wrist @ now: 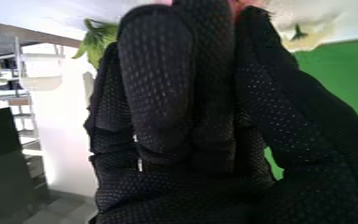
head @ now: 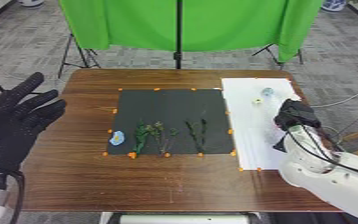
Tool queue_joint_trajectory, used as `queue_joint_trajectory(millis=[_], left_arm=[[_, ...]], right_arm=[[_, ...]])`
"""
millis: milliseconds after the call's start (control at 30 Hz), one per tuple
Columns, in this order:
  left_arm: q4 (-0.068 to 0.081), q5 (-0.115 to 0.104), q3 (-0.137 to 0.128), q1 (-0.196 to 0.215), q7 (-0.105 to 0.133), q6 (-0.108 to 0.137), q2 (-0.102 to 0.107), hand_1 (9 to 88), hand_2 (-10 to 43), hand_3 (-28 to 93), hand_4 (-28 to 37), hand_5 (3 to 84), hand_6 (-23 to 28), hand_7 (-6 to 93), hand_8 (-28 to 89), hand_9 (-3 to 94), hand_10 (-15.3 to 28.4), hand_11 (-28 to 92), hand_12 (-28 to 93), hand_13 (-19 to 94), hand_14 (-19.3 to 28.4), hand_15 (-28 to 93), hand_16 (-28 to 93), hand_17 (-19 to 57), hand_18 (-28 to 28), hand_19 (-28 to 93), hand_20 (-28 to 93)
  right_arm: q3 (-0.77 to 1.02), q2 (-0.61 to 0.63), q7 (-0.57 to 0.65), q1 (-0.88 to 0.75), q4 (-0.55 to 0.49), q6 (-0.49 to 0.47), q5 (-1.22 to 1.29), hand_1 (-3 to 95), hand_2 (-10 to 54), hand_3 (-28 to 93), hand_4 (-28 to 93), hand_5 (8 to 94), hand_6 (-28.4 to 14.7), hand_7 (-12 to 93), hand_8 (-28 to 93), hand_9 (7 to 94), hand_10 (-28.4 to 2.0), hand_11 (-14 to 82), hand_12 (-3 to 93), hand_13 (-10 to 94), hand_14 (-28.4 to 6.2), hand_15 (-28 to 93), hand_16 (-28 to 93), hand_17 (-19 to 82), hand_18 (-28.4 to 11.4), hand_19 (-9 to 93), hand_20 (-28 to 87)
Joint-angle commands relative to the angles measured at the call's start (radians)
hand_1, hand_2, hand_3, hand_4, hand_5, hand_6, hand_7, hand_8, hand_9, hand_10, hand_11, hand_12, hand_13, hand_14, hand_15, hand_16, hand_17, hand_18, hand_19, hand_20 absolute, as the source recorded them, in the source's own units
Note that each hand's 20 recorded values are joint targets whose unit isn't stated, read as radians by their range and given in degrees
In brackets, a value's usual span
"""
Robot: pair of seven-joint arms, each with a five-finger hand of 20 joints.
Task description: Arrange flowers
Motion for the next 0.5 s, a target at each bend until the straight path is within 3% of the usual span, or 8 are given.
queue_joint_trajectory(millis=[33, 133, 267, 333, 500], left_arm=[[0.006, 0.0, 0.004, -0.001, -0.019, -0.015, 0.005, 21.6, 8.1, 76, -27.7, 29.7, 6.9, 16.5, -11, 26.1, 20.2, 27, 12, 19, 27.6, 50, -9, -10.9, 27.4, 57, 16], [0.004, 0.006, 0.003, -0.005, -0.023, -0.018, 0.011, 21.7, 8.1, 76, -27.6, 29.7, 6.9, 16.5, -11, 26.1, 20.2, 27, 12, 19, 27.6, 50, -9, -10.9, 27.4, 57, 16], [-0.009, 0.018, -0.011, 0.002, -0.025, -0.028, 0.003, 21.7, 8.0, 76, -27.5, 29.7, 6.9, 16.5, -11, 26.1, 20.2, 27, 12, 19, 27.7, 50, -9, -10.9, 27.5, 57, 17], [-0.013, 0.019, -0.015, 0.005, -0.017, -0.023, 0.005, 21.7, 8.0, 76, -27.5, 29.7, 6.8, 16.6, -11, 26.1, 20.2, 27, 12, 19, 27.7, 50, -9, -10.9, 27.5, 57, 17], [-0.019, 0.024, -0.016, -0.009, -0.021, -0.023, 0.009, 21.8, 8.1, 76, -27.6, 29.7, 6.8, 16.6, -11, 26.1, 20.2, 27, 12, 19, 27.7, 50, -9, -10.8, 27.5, 57, 17]], right_arm=[[-0.029, -0.011, 0.033, 0.054, -0.009, 0.054, -0.078, 57.3, -9.5, 69, -28, 83.5, 2.1, 25, 2, 93.7, -6.0, 17.4, 31.6, 85, -2.5, 55, 21, 33, -17.5, 83, 17], [-0.031, -0.014, 0.024, 0.068, -0.036, 0.081, -0.1, 57.4, -9.5, 69, -28, 83.9, 1.8, 25, 2, 93.7, -6.1, 17.7, 31.5, 85, -2.3, 56, 21, 33, -17.7, 83, 17], [-0.106, -0.064, -0.014, 0.171, -0.071, 0.118, -0.125, 57.3, -9.5, 70, -28, 84.1, 1.5, 24, 3, 93.7, -6.2, 17.9, 31.4, 85, -2.4, 56, 22, 33, -18.1, 84, 17], [-0.165, -0.116, -0.047, 0.248, -0.077, 0.143, -0.113, 57.4, -9.5, 70, -28, 84.3, 1.2, 24, 3, 93.7, -6.2, 18.0, 31.4, 85, -2.4, 56, 22, 33, -18.2, 84, 17], [-0.244, -0.293, -0.153, 0.38, -0.062, 0.132, -0.021, 57.3, -9.5, 70, -28, 84.4, 1.2, 24, 3, 93.7, -6.3, 18.1, 31.4, 85, -2.4, 56, 22, 33, -18.1, 84, 17]])
